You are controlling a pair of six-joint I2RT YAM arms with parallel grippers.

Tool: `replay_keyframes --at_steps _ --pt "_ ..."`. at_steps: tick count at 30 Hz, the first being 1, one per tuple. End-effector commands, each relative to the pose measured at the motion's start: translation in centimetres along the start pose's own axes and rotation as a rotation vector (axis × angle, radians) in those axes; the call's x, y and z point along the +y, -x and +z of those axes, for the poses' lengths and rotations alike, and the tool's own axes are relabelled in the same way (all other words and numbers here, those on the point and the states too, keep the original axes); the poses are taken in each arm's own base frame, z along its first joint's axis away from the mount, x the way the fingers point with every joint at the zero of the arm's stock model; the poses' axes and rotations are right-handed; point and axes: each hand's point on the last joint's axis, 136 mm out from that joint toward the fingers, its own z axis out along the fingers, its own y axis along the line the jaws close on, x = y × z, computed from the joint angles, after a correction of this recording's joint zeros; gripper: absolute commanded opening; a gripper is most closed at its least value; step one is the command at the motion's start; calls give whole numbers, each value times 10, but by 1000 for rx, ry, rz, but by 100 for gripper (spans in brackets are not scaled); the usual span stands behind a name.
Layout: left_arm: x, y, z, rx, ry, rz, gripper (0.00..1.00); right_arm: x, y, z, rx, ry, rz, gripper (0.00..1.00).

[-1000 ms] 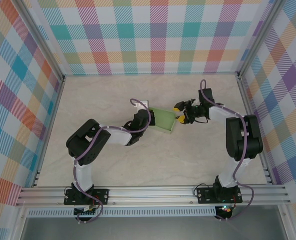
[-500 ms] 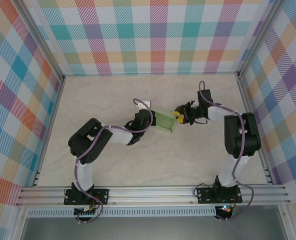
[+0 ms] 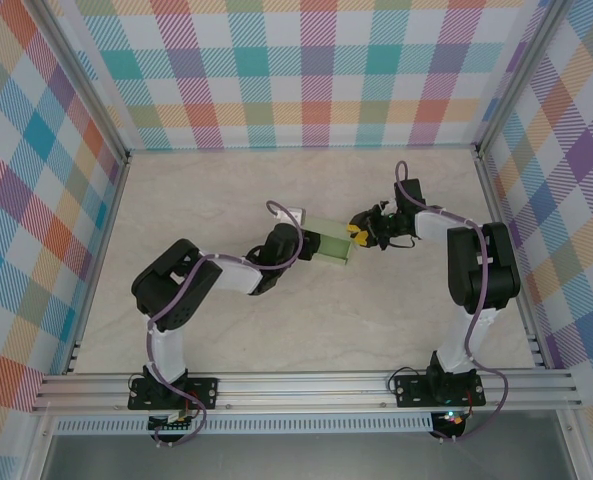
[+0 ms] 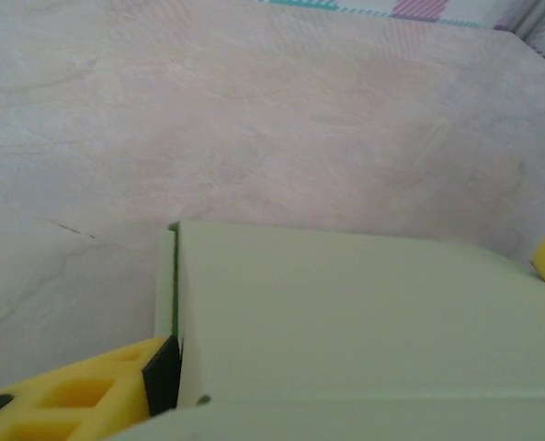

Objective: Fold the paper box

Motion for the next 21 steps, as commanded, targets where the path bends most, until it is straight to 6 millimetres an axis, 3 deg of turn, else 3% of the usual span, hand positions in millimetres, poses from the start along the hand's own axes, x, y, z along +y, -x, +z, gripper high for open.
replay_keyframes --at_steps 1,6,8,9,14,21 --pt "-15 27 -22 -60 -86 -23 59 -3 0 5 0 -33 -24 30" --pt "-12 33 -39 -71 -95 8 68 -3 2 1 -18 -50 -47 30" --pt "-17 31 -45 -60 -132 21 84 -3 2 0 -26 -56 -54 30" --pt "-19 30 -48 -57 -144 22 99 -3 2 -1 -31 -59 -60 30" --pt "-14 23 -62 -70 -169 2 100 -5 2 -1 -39 -67 -66 29" --pt "-10 36 -89 -93 -172 -15 100 -10 3 -1 -48 -81 -79 29"
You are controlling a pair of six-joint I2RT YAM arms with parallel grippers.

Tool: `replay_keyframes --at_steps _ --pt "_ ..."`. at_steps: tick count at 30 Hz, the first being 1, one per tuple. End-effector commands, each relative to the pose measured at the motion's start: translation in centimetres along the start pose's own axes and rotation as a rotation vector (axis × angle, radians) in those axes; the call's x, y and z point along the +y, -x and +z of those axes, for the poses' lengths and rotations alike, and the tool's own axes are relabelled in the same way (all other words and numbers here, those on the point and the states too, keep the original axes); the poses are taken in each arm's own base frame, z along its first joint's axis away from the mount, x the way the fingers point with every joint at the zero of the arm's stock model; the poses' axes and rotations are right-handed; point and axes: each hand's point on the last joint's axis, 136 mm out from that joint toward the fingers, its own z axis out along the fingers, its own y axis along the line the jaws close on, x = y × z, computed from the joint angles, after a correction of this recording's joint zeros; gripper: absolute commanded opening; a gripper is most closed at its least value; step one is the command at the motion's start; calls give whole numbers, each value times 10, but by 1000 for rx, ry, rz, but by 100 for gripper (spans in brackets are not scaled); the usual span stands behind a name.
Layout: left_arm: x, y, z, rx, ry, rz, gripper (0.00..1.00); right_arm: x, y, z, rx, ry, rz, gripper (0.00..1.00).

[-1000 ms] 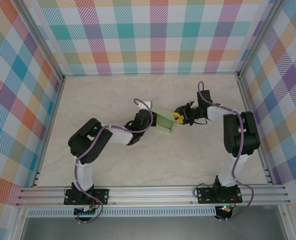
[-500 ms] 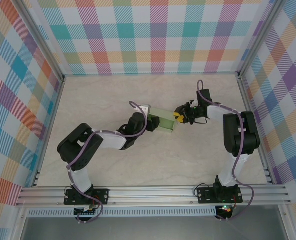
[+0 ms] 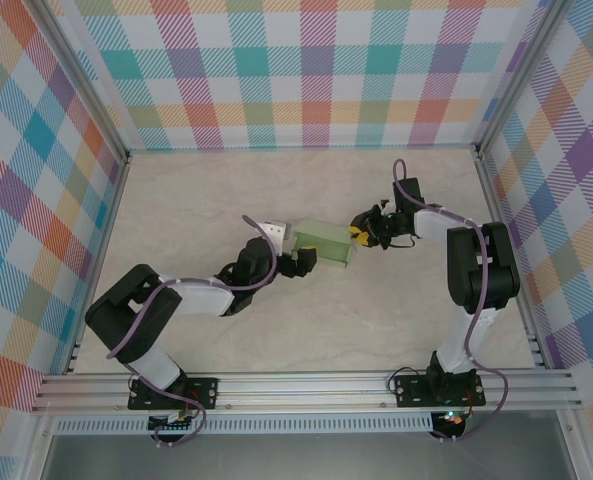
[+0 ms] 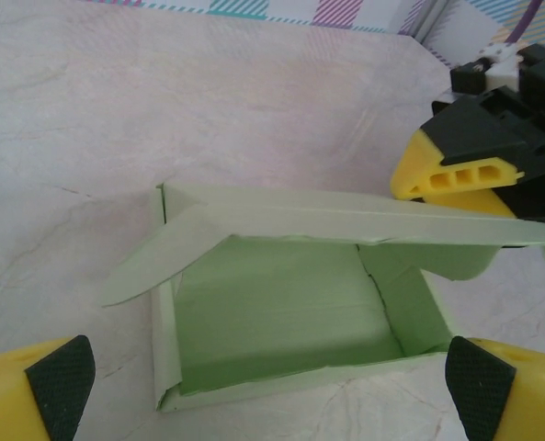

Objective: Fold the paper box

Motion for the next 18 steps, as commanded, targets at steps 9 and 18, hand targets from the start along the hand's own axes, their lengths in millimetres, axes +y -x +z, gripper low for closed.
replay_keyframes --at_steps 9,18 --pt "30 89 -46 3 163 -143 100 1 -3 -4 -11 -28 -57 28" --pt "68 18 -9 480 359 -53 96 3 -1 -7 -18 -43 -93 29"
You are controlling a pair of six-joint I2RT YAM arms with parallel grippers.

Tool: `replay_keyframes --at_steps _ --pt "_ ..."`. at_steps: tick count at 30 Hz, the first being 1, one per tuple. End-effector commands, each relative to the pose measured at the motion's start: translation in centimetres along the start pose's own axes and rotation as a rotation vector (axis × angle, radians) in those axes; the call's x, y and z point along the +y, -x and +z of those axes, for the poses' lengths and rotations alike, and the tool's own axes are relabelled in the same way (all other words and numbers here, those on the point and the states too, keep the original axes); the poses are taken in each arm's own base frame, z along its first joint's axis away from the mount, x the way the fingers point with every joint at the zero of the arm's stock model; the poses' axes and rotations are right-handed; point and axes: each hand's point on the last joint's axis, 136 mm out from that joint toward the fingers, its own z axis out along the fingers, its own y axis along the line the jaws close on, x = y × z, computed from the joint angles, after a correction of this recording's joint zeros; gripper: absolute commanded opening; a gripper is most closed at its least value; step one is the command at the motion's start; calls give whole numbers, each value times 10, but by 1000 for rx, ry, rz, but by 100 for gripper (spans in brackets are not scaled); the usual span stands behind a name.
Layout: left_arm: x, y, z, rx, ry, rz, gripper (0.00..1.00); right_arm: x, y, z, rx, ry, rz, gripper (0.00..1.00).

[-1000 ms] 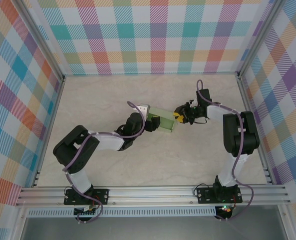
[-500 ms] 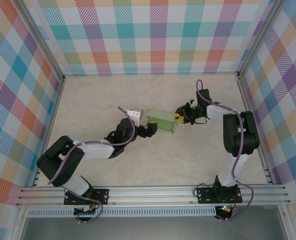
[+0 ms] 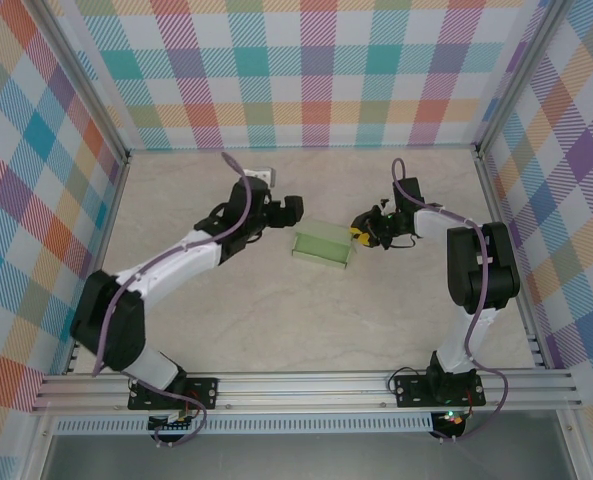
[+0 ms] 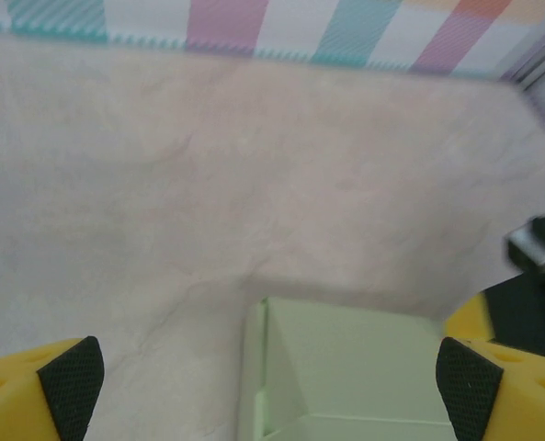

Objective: Fold the paper box

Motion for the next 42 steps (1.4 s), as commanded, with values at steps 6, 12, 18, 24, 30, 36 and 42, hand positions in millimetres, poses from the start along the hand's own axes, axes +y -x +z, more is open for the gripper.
replay_keyframes --at_steps 6,12,18,24,30,36,42 --pt "48 -94 24 368 201 82 97 12 2 -13 -38 -34 -98 33" --pt "64 -122 35 429 267 59 97 27 3 -36 -83 -56 -177 39" --pt "66 -125 39 429 279 41 97 28 -21 -62 -115 -147 -348 42" --pt "69 -130 42 445 301 22 98 19 -54 -51 -57 -281 -527 43" --pt "77 -137 48 456 343 34 98 5 -53 -31 1 -403 -919 57" --pt "80 -133 50 445 361 48 99 14 -62 -19 146 -451 -1129 81" --pt "74 -128 53 439 344 28 99 8 -82 -6 244 -411 -1151 98"
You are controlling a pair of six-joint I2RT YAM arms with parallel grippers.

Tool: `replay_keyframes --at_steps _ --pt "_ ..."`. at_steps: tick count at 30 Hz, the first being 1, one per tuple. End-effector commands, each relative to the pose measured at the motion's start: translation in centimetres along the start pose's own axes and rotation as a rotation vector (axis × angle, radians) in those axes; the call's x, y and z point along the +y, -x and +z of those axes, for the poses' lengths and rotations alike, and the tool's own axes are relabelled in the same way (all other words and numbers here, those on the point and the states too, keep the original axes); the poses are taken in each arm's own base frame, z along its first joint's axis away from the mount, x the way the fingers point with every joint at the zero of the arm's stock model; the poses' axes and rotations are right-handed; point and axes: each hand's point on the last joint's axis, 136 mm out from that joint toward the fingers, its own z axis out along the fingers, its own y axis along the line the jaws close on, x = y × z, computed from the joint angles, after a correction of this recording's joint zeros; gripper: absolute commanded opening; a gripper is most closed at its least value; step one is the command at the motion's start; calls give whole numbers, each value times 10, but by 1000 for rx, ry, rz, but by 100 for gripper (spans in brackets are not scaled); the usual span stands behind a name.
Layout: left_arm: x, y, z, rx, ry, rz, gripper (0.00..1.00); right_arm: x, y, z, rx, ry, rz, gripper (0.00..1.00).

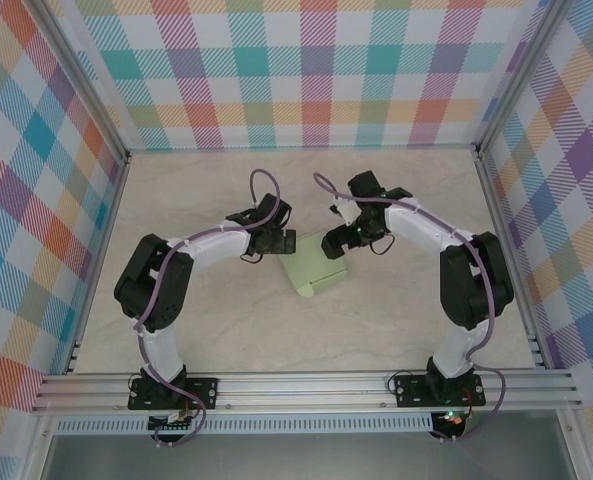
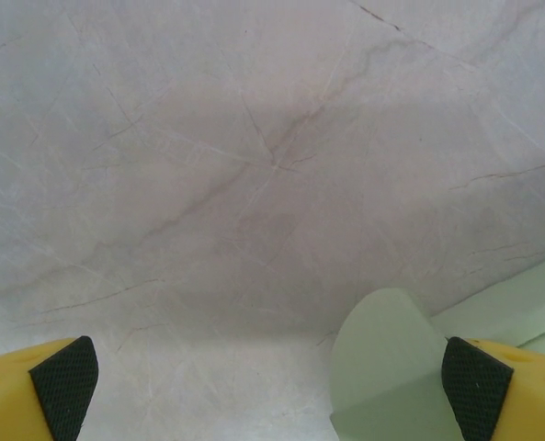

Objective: Fold the paper box

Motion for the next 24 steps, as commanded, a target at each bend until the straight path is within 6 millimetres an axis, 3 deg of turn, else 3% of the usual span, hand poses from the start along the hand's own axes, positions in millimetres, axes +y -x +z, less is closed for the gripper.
replay_keyframes --at_steps 1,9,14,17,20,24 --pt "7 -14 10 61 41 -3 99 11 -17 7 77 52 -70 98" --pt "4 -9 4 58 25 -21 99 19 -45 35 164 80 -39 95" --pt "-5 9 -20 13 -60 -30 100 6 -34 30 147 -6 21 94" --pt "-3 26 -42 -23 -109 -70 100 10 -22 18 119 -8 163 93" --pt "10 37 -57 -33 -151 -157 100 29 -25 15 119 -11 317 93" --pt "37 35 -66 -30 -138 -264 100 59 -39 21 143 -29 339 95"
